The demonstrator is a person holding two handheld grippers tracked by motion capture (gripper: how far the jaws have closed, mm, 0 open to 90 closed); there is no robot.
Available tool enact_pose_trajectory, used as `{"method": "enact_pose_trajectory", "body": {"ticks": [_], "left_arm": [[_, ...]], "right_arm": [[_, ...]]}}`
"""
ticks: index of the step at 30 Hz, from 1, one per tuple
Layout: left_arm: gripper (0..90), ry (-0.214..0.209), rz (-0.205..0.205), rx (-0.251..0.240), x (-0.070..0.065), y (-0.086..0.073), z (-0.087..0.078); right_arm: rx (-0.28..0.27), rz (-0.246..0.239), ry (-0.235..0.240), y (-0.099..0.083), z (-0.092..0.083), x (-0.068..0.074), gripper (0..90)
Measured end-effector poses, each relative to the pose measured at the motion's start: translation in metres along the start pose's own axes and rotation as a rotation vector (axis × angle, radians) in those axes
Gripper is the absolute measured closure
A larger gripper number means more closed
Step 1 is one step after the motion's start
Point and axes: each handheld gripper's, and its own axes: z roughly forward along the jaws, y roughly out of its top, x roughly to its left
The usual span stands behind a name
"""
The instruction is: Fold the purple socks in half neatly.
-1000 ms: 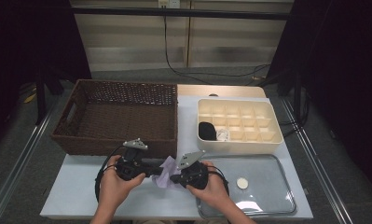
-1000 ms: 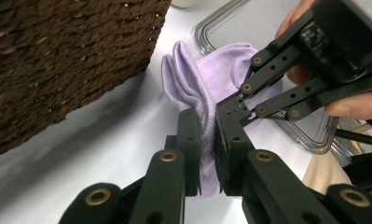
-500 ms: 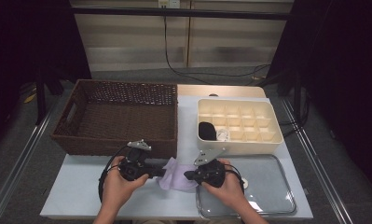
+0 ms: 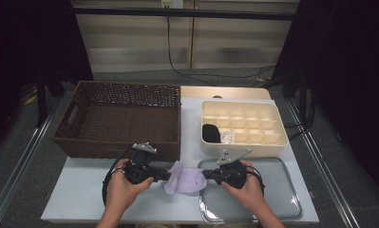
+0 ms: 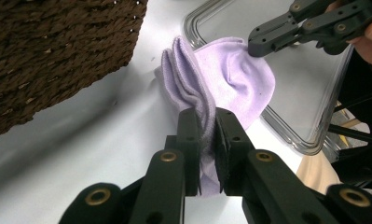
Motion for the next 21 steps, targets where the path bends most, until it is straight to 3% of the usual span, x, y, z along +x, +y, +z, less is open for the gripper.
{"method": "enact_pose_trajectory", "body": {"ticks": [6, 14, 21], "left_arm": [[81.6, -0.004, -0.004, 0.002, 0.000, 0.000, -0.001], [81.6, 0.001, -0.010, -0.010, 0.001, 0.000, -0.008], [81.6, -0.003, -0.025, -0.030, 0.002, -0.002, -0.019]], "right_arm": [[0.011, -0.029, 0.028, 0.006, 0.009, 0.009, 90.0], [0.082, -0.088, 0.082, 0.018, 0.049, 0.031, 90.0], [0.080, -0.095, 0.111, 0.029, 0.069, 0.042, 90.0]]}}
